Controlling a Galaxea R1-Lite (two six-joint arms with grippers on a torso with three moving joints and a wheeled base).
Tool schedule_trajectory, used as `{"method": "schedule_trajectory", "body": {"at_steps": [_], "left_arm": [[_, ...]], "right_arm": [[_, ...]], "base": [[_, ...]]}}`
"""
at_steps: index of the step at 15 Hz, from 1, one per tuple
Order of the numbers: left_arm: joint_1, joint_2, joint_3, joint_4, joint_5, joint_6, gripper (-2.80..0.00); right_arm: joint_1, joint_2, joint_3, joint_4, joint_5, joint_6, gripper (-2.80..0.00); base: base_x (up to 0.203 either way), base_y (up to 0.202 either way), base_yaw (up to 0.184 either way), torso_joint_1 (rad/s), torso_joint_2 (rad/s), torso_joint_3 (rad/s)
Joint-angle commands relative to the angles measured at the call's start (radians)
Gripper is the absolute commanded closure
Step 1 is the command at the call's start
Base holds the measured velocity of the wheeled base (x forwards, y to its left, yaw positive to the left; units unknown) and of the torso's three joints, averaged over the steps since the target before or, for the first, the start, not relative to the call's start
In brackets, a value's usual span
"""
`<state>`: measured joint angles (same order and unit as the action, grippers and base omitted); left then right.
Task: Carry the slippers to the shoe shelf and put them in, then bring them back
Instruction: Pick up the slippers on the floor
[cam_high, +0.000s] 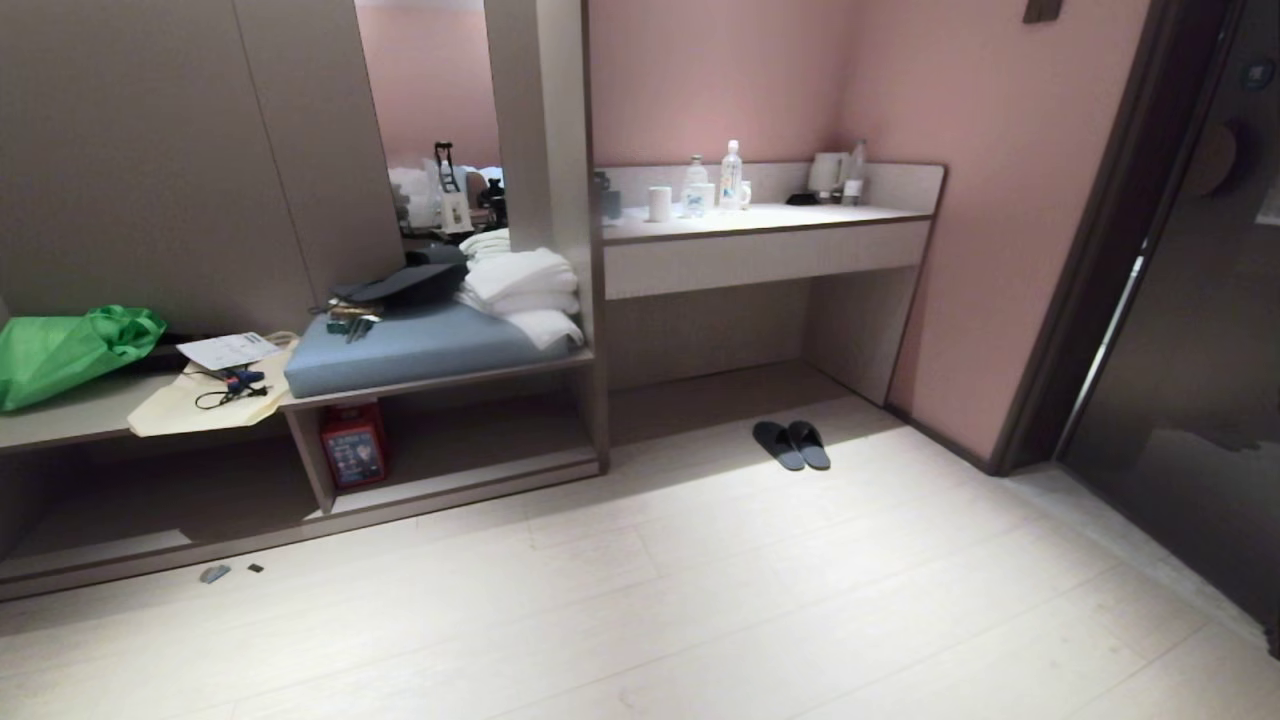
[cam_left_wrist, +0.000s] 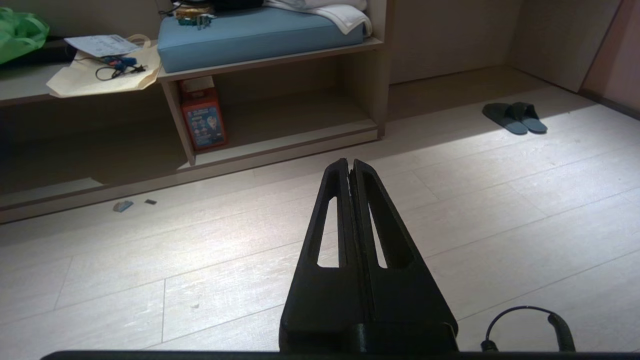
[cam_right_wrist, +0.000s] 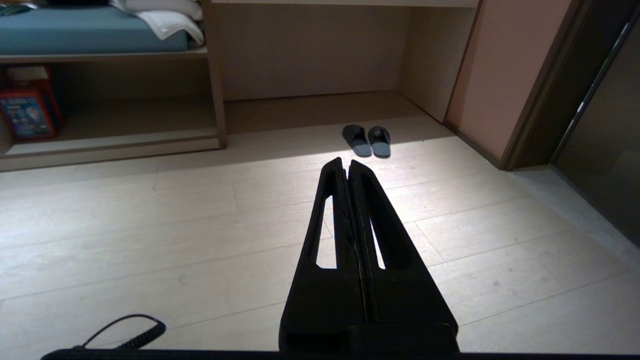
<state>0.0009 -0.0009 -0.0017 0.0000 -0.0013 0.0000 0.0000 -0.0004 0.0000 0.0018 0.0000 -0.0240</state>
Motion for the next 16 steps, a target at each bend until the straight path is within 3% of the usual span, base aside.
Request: {"method": "schedule_trajectory", "body": {"at_steps": [1,7,16], "left_arm": [[0.001,0.001,0.000,0.000,0.001,0.000,0.00],[0.001,0.001,0.000,0.000,0.001,0.000,0.00],[-0.001,0.001,0.000,0.000,0.001,0.000,0.00]], "right_arm": [[0.000,0.000,0.000,0.000,0.000,-0.001,0.00],[0.000,0.000,0.000,0.000,0.001,-0.001,0.00],[0.000,0.000,0.000,0.000,0.002,-0.001,0.00]], "base": [[0.000,0.000,0.000,0.000,0.00,0.000],[0.017,0.000,0.000,0.000,0.00,0.000],[0.195,0.000,0.000,0.002,0.00,0.002]]}}
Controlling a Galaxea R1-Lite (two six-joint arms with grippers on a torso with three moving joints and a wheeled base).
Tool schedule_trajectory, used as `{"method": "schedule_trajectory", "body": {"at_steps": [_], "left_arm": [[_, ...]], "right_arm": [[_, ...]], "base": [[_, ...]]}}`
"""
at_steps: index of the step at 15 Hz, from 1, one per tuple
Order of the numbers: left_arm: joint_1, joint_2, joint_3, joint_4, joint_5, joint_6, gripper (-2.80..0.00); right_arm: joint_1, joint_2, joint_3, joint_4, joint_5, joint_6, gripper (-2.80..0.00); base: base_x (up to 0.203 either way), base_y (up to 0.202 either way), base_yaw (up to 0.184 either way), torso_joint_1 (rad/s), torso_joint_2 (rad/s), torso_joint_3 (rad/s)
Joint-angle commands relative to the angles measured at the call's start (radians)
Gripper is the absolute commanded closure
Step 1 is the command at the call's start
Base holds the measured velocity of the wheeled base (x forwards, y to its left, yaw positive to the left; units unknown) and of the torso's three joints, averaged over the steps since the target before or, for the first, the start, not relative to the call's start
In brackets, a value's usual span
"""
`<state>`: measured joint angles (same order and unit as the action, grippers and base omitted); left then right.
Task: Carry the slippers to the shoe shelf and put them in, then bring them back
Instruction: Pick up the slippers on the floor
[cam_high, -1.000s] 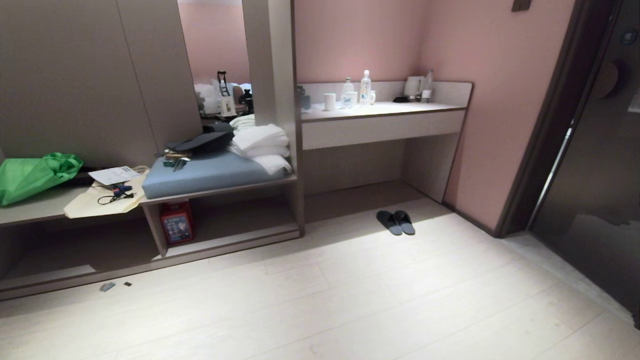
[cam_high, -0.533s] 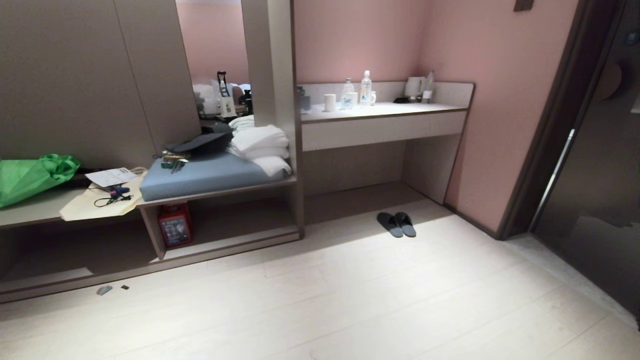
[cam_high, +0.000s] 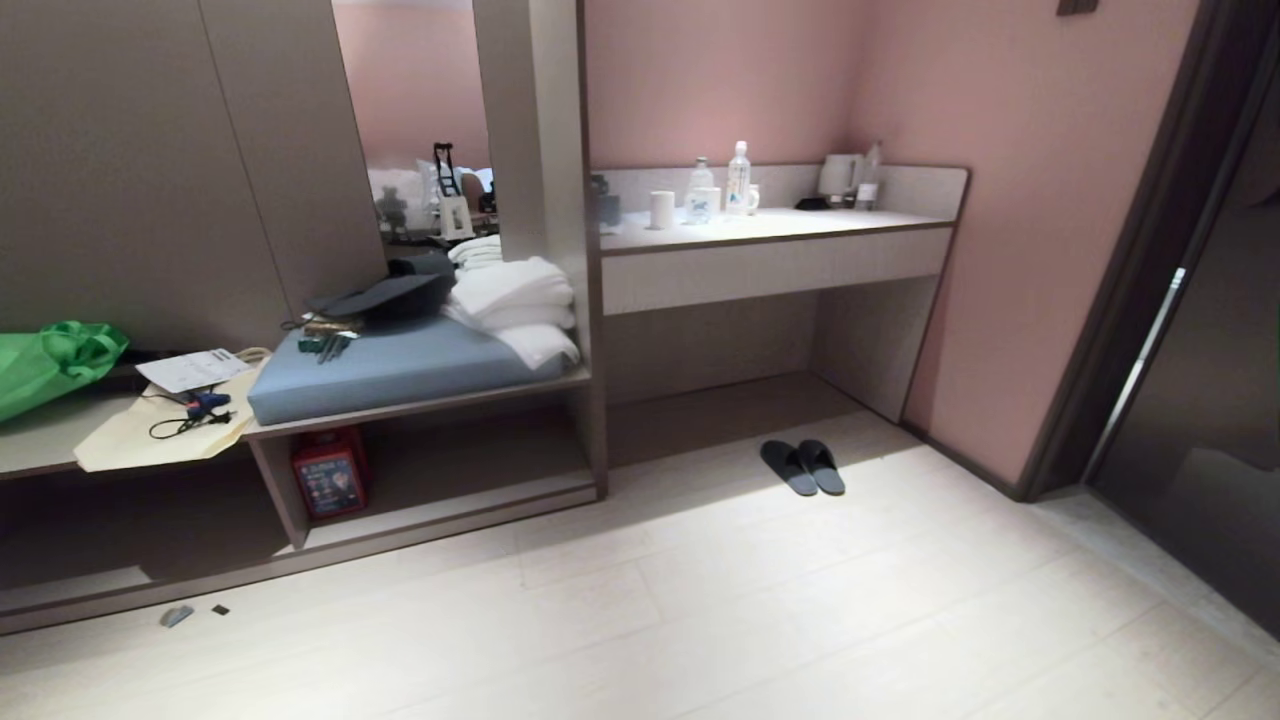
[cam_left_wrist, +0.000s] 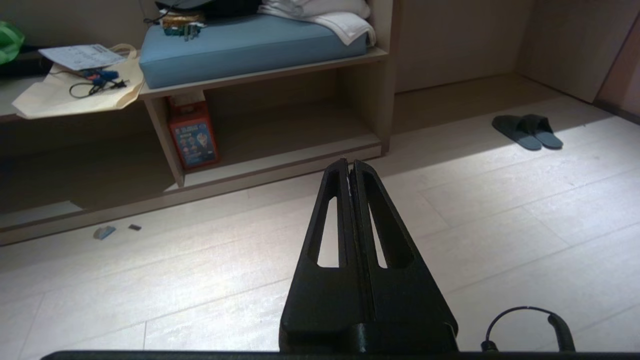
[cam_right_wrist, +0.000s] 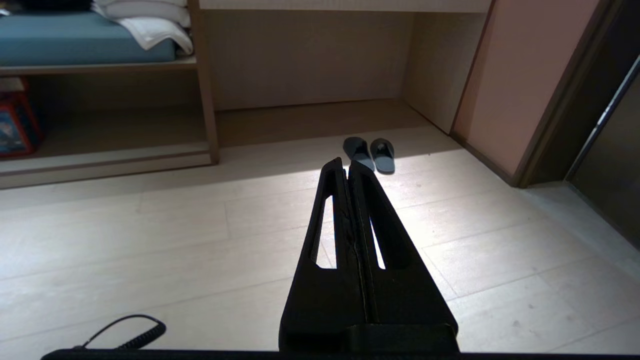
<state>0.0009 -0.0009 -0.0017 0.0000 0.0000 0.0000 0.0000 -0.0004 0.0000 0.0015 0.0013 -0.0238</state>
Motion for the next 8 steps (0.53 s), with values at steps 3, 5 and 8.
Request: {"method": "schedule_trajectory", "body": {"at_steps": [3,5,8], "left_arm": [[0.001,0.001,0.000,0.000,0.000,-0.001,0.00],[-0.001,0.001,0.000,0.000,0.000,-0.001,0.00],[0.001,0.001,0.000,0.000,0.000,-0.002,0.00]], "right_arm": [[0.000,0.000,0.001,0.001,0.002,-0.002,0.00],[0.000,0.000,0.000,0.000,0.002,-0.002,0.00],[0.000,0.000,0.000,0.001,0.002,-0.002,0.00]], "base": [[0.195,0.000,-0.001,0.002,0.01,0.004],[0.194,0.000,-0.001,0.002,0.00,0.002],[0.198,0.000,0.001,0.002,0.00,0.003]]}}
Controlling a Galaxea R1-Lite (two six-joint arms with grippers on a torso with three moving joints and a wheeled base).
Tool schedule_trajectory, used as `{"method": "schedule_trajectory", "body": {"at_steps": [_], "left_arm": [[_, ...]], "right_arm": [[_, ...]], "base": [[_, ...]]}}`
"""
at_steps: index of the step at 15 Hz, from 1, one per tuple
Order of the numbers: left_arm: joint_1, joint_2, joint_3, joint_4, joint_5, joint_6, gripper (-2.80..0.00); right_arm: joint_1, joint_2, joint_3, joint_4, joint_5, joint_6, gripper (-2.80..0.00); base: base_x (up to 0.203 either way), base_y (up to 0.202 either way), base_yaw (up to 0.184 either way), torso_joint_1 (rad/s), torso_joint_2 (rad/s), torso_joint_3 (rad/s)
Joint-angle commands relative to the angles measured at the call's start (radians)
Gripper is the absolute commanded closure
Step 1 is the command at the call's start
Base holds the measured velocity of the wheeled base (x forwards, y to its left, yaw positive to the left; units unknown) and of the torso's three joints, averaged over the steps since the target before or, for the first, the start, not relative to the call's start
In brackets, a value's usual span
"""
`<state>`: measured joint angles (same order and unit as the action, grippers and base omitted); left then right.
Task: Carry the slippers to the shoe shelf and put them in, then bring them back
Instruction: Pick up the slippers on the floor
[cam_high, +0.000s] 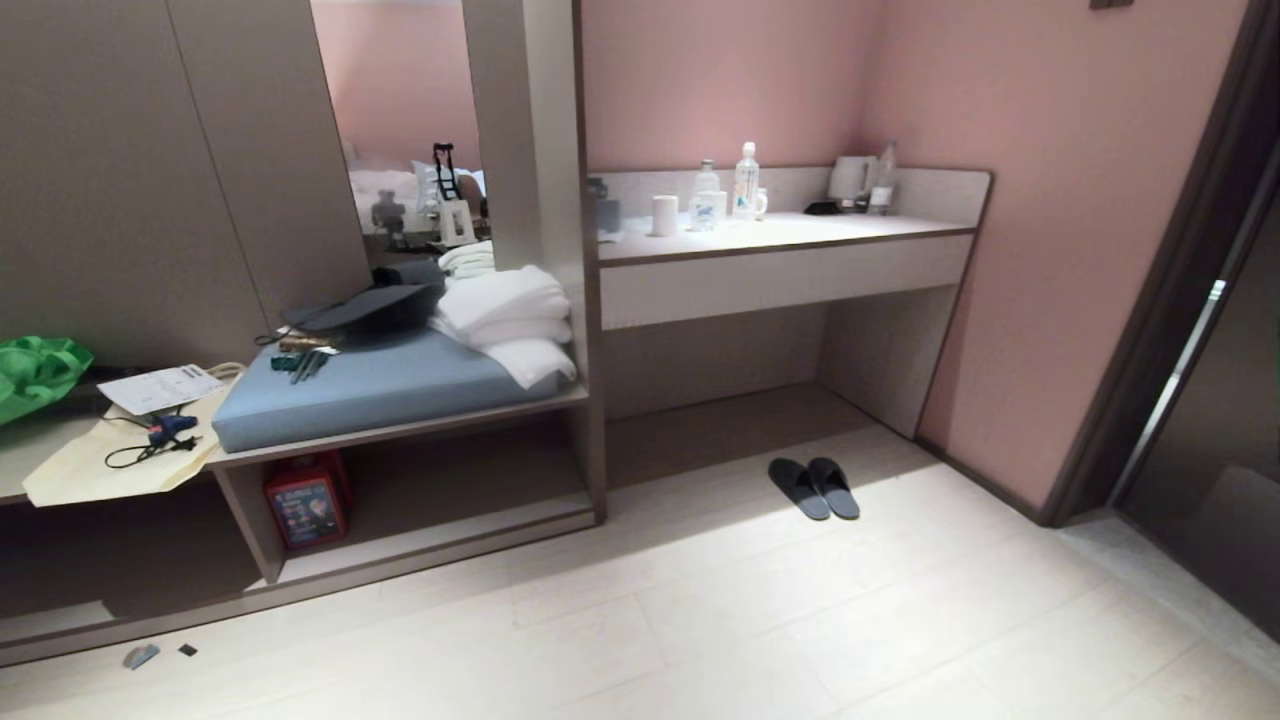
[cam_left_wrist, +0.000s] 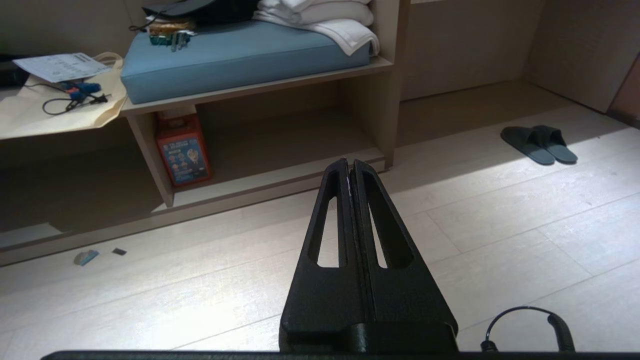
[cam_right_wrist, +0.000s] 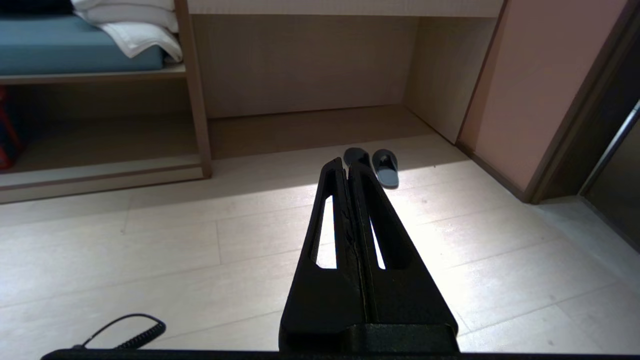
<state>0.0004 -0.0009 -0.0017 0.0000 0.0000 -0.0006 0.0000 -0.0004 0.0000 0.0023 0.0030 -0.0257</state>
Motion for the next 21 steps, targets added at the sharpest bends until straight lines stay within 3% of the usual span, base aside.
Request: {"method": "schedule_trajectory", "body": {"at_steps": [1,21], "left_arm": [[0.001,0.001,0.000,0.000,0.000,-0.001,0.00],[0.001,0.001,0.000,0.000,0.000,-0.007,0.00]], "right_arm": [[0.000,0.000,0.002,-0.001,0.000,0.000,0.00],[0.000,0.000,0.000,-0.001,-0.005,0.023,0.00]], "base": [[0.194,0.000,-0.002,0.002,0.01,0.000],[0.196,0.000,0.000,0.003,0.00,0.003]]}}
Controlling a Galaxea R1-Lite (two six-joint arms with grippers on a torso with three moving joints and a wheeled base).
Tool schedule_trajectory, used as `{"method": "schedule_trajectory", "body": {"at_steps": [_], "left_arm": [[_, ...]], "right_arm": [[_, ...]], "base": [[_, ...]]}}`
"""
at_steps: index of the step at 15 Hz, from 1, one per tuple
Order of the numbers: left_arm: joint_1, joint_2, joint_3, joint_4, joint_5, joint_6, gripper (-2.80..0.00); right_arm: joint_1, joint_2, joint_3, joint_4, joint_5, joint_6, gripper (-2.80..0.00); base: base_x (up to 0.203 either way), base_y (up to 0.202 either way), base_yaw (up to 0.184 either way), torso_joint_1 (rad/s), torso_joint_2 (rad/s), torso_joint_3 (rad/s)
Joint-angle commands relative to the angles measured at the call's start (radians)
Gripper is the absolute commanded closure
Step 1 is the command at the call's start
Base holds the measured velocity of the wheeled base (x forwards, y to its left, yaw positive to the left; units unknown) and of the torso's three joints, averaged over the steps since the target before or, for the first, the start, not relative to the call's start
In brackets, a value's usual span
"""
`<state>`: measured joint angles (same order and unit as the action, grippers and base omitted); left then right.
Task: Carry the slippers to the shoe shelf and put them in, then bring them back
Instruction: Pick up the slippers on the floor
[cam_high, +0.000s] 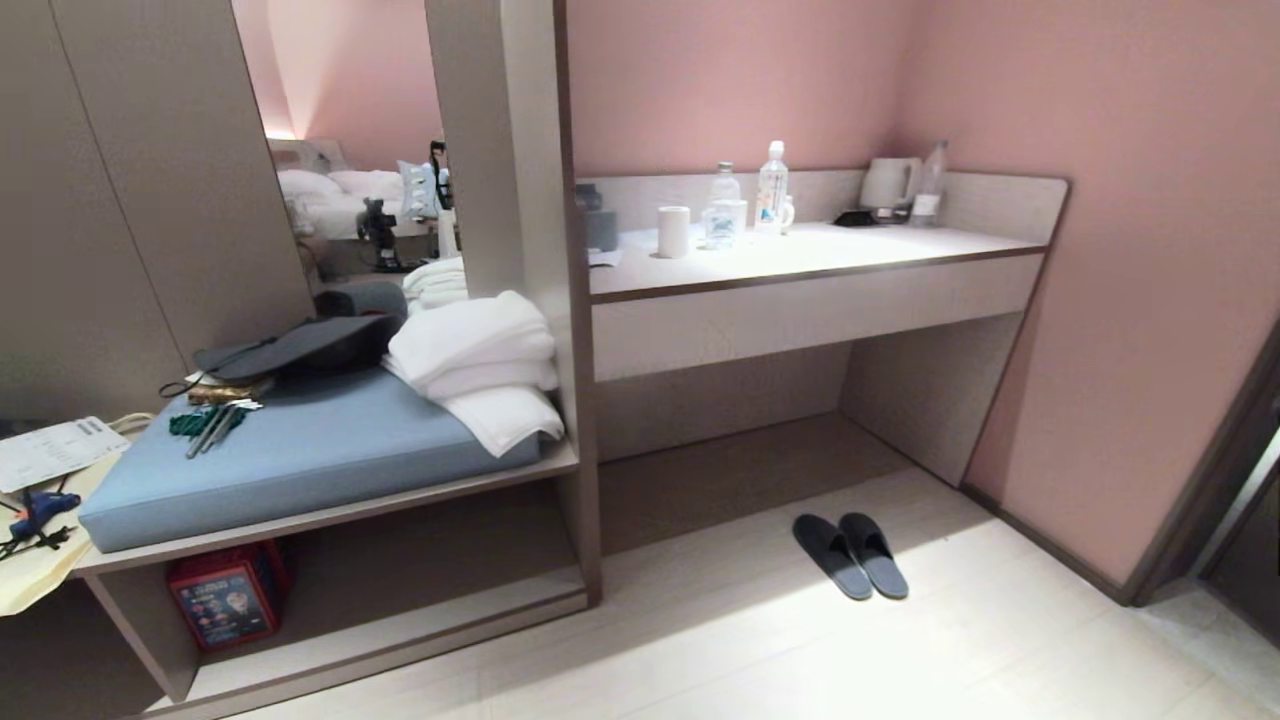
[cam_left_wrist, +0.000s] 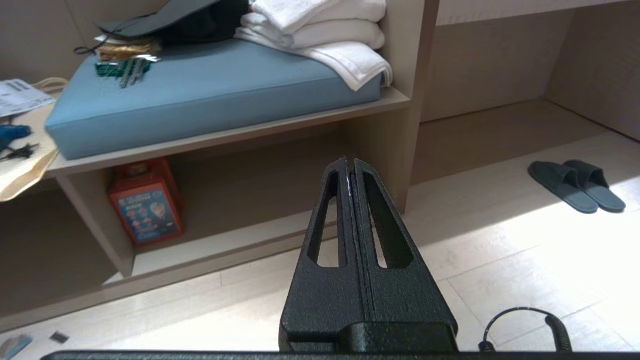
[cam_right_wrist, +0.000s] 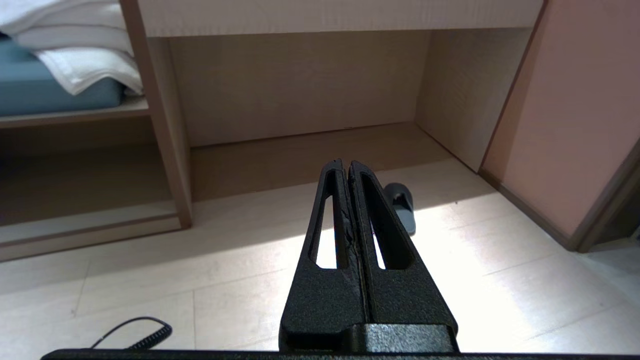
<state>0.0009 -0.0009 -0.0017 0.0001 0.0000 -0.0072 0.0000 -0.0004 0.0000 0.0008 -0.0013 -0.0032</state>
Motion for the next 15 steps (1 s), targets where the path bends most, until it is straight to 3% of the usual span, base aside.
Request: {"method": "schedule_trajectory", "body": {"at_steps": [1,9,15], "left_arm": [[0.000,0.001,0.000,0.000,0.000,0.000,0.00],[0.001,0.001,0.000,0.000,0.000,0.000,0.00],[0.001,0.001,0.000,0.000,0.000,0.000,0.00]], "right_arm": [[0.000,0.000,0.000,0.001,0.000,-0.001,0.00],[0.000,0.000,0.002,0.001,0.000,-0.014,0.00],[0.000,0.000,0.001,0.001,0.003,-0.014,0.00]], "base": [[0.196,0.000,0.001,0.002,0.01,0.002],[0.191,0.000,0.000,0.002,0.00,0.003],[0.014,0.000,0.000,0.002,0.00,0.000]]}}
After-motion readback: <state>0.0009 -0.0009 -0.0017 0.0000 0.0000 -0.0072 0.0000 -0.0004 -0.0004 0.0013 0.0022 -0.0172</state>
